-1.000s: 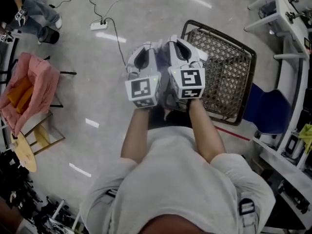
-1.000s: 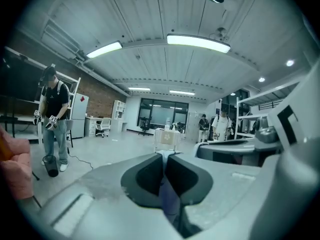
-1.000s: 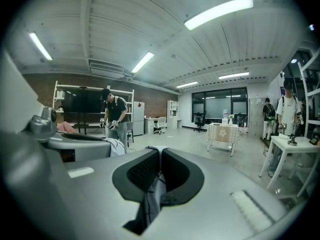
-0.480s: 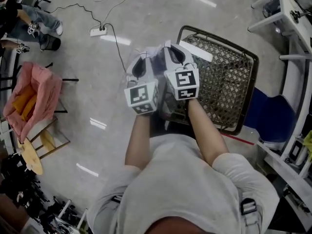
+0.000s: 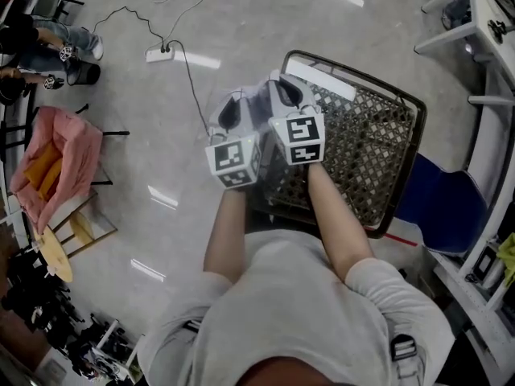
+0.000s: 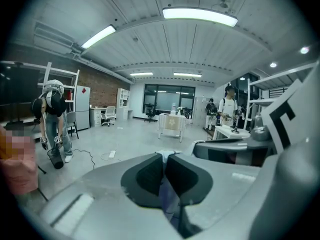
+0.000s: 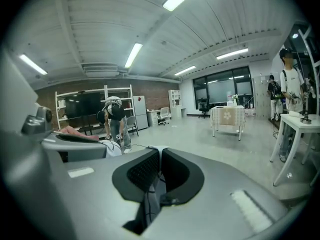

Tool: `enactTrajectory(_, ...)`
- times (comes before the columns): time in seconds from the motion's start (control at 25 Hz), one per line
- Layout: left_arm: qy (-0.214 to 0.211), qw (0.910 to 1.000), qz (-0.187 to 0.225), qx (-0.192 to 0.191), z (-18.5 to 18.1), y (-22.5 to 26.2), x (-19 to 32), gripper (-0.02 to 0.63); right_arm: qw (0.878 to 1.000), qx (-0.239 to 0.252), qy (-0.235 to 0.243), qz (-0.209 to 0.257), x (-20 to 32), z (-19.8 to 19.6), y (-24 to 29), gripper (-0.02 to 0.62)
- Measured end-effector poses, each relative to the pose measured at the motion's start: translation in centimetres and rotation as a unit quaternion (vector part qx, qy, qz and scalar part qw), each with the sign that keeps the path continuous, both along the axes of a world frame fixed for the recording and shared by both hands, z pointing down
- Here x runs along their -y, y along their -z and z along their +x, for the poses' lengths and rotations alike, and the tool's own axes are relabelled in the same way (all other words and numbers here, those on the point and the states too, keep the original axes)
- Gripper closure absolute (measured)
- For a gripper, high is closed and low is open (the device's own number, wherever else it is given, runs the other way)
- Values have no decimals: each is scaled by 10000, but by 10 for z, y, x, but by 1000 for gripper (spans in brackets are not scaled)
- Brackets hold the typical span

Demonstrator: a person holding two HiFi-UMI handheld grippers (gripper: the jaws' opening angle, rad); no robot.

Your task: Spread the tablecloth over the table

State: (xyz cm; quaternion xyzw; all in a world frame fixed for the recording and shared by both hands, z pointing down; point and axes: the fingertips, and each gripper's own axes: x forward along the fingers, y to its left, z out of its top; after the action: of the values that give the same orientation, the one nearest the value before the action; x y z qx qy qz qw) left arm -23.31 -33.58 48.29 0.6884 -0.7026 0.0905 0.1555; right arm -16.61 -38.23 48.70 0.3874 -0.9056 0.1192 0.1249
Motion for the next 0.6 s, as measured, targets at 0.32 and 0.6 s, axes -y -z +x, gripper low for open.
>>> enactTrajectory(0.32, -63, 9999, -152, -34, 0, -22, 23, 583, 9999, 151, -7, 38, 21, -8, -18, 588)
enactTrajectory(0.6, -294, 9992, -278, -21, 4, -23, 67, 583, 9994, 202, -238, -132, 58, 0, -25, 588)
